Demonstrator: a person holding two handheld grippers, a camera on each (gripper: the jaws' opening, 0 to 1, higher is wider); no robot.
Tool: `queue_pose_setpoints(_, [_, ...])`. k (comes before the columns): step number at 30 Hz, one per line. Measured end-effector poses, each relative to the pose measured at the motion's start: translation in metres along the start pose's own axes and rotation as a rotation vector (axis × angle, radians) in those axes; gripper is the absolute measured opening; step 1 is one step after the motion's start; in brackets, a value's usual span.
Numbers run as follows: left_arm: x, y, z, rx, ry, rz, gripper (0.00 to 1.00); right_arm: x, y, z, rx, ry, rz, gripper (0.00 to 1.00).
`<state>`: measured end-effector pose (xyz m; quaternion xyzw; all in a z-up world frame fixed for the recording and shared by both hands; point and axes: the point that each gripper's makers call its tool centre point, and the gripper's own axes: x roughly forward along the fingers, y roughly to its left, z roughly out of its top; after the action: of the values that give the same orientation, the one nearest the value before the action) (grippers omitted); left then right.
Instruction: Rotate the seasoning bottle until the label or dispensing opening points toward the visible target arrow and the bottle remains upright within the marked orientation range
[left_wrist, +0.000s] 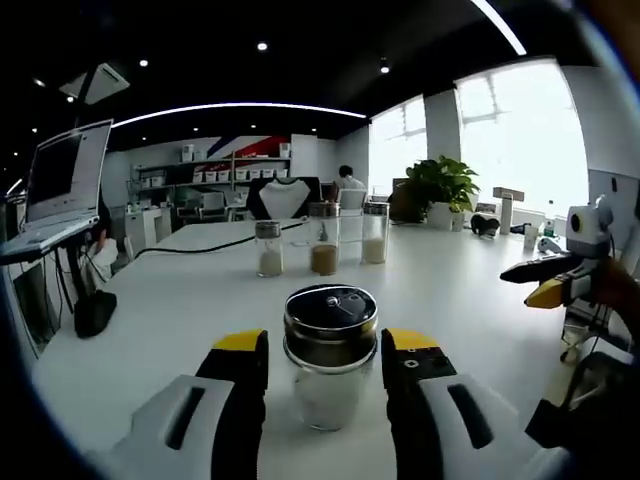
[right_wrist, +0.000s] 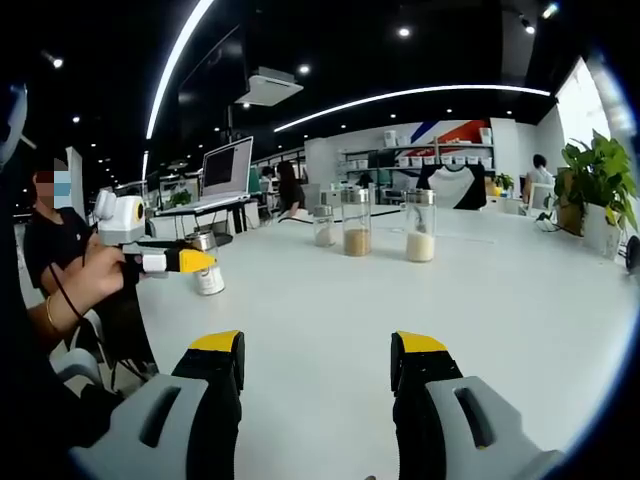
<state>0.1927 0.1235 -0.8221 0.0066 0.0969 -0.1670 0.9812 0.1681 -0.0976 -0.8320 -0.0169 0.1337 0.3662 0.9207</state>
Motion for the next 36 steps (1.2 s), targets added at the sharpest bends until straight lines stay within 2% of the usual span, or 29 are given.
queue_pose_setpoints(5, [0.001, -0.003, -0.006, -0.005, 0.025, 0.021, 0.48, -0.001, -0.001, 0.000, 0.004, -0.005, -0.004, 0.59])
queue_pose_setpoints(7, [-0.001, -0.002, -0.008, -0.037, 0.021, 0.052, 0.48, -0.002, -0.002, 0.001, 0.006, -0.008, -0.007, 0.59])
queue_pose_setpoints(11, [0.001, -0.006, -0.008, -0.074, 0.001, 0.052, 0.47, -0.003, -0.004, 0.000, 0.012, -0.007, -0.013, 0.59])
queue_pose_setpoints(15, [0.000, -0.003, -0.008, -0.057, 0.005, 0.109, 0.47, -0.004, -0.004, -0.002, 0.014, -0.005, -0.012, 0.59])
queue_pose_setpoints(17, [-0.001, 0.005, -0.001, 0.003, -0.023, 0.172, 0.48, -0.004, -0.004, -0.002, 0.014, -0.004, -0.013, 0.59])
queue_pose_setpoints(21, [0.000, 0.003, 0.001, -0.011, -0.015, 0.204, 0.49, -0.005, -0.006, -0.003, 0.020, -0.002, -0.016, 0.59])
queue_pose_setpoints(24, [0.000, 0.008, 0.002, -0.061, -0.029, 0.274, 0.48, -0.005, -0.007, -0.004, 0.024, -0.002, -0.017, 0.59])
queue_pose_setpoints(26, [0.004, 0.008, 0.002, -0.065, -0.031, 0.288, 0.47, -0.005, -0.007, -0.004, 0.026, 0.000, -0.016, 0.59])
queue_pose_setpoints(31, [0.013, 0.016, -0.005, -0.043, 0.005, 0.340, 0.46, -0.006, -0.009, -0.004, 0.026, 0.003, -0.017, 0.59])
queue_pose_setpoints(36, [0.014, 0.021, -0.004, -0.044, 0.002, 0.365, 0.47, -0.008, -0.015, -0.005, 0.027, 0.009, -0.030, 0.59])
